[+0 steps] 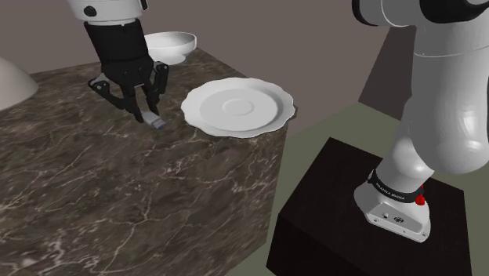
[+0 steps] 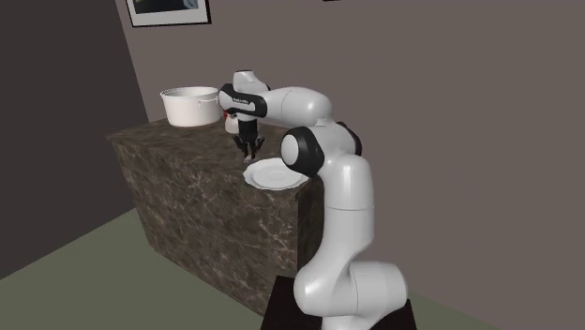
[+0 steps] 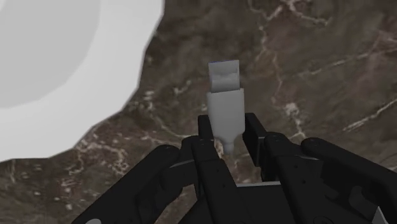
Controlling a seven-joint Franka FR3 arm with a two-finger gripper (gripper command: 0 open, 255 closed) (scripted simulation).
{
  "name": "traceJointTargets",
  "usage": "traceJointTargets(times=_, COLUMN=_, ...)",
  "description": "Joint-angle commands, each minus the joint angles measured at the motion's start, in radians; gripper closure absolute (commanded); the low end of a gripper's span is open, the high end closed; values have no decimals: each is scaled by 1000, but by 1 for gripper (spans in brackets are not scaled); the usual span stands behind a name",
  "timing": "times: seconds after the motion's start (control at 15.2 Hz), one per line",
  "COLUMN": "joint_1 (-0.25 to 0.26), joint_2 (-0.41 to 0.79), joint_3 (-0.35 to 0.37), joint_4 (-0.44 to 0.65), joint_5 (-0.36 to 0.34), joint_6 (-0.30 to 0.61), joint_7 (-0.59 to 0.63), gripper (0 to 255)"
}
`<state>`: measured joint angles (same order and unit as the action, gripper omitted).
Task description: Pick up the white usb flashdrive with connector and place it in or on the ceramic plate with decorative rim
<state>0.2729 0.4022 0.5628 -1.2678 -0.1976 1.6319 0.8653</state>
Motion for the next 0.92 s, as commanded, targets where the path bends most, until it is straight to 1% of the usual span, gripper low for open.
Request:
traceJointTargets(times=0.0, joint_1=8, joint_2=9, joint_3=0, joint_4=39, joint_5=-3, joint_6=-31, joint_7=0, gripper=255)
traceJointTargets(times=0.4, joint_1=40, joint_2=44, joint_3=-1, joint_4=176, joint_5=-21, joint_6=-133, joint_7=1, gripper=255)
traceJointTargets(times=0.79, joint_1=94, joint_2=106, joint_3=-8, joint_4=359, joint_5=-53, joint_6=-254, joint_7=0, gripper=255)
traceJointTargets(times=0.86, joint_1=42, joint_2=31, joint_3=2, joint_4=242, joint_5=-18, joint_6=-210, joint_7=-7, gripper=255)
